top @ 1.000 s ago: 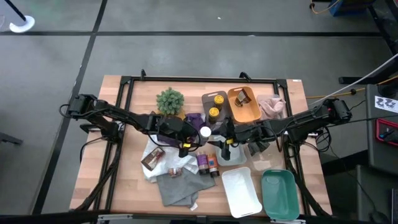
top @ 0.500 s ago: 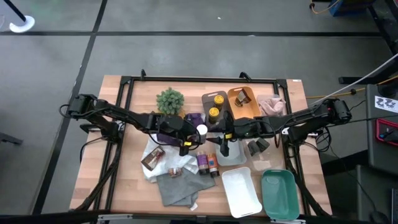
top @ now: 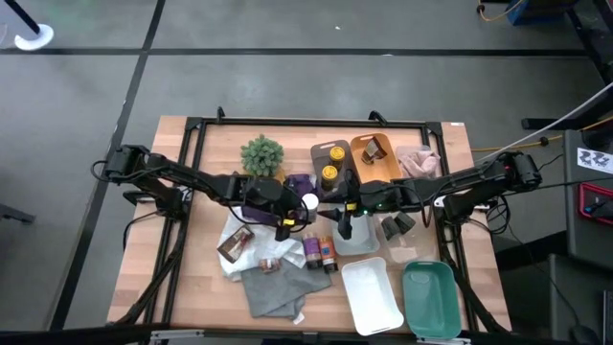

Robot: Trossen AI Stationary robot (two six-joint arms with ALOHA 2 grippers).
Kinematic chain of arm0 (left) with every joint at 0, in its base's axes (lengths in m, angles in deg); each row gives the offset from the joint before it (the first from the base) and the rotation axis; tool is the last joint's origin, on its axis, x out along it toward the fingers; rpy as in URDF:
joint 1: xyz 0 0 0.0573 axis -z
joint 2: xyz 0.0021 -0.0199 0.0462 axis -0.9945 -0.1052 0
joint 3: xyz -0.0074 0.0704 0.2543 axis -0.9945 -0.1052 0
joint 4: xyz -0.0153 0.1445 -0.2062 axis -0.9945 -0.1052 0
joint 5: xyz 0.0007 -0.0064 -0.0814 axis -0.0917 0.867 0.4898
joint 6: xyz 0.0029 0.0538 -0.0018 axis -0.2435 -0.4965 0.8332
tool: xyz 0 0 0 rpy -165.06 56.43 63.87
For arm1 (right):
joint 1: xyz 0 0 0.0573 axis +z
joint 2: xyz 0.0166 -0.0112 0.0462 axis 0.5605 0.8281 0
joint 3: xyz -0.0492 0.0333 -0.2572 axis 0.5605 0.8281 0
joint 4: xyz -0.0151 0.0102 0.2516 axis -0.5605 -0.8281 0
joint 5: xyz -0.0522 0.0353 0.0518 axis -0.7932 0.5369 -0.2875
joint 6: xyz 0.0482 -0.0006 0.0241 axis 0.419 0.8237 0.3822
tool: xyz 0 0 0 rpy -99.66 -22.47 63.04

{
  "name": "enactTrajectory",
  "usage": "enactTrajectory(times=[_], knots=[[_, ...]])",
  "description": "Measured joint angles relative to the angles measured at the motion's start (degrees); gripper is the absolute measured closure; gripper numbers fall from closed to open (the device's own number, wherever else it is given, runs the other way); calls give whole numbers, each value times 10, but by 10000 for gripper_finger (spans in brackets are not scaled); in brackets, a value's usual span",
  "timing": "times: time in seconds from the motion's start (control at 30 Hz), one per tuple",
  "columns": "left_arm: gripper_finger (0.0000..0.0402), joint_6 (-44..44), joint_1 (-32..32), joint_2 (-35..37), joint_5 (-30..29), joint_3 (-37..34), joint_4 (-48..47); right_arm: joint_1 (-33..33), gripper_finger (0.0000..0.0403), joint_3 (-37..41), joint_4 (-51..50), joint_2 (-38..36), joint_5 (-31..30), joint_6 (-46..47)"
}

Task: Sort spices by type
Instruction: Put the white seasoning bottle into the gray bin

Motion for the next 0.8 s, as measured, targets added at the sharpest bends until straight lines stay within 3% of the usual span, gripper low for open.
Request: enactTrajectory(times=[0.2,0.47,0.7,0.8], knots=[[208,0,0,0,0,0,0,0,212,0,1,0,10,-14],[208,0,0,0,0,0,-8,0,144,0,15,17,1,-18],[208,2,0,0,-2,0,0,0,114,0,15,24,73,-69],[208,1,0,0,-3,0,-1,0,114,0,23,24,76,-98]])
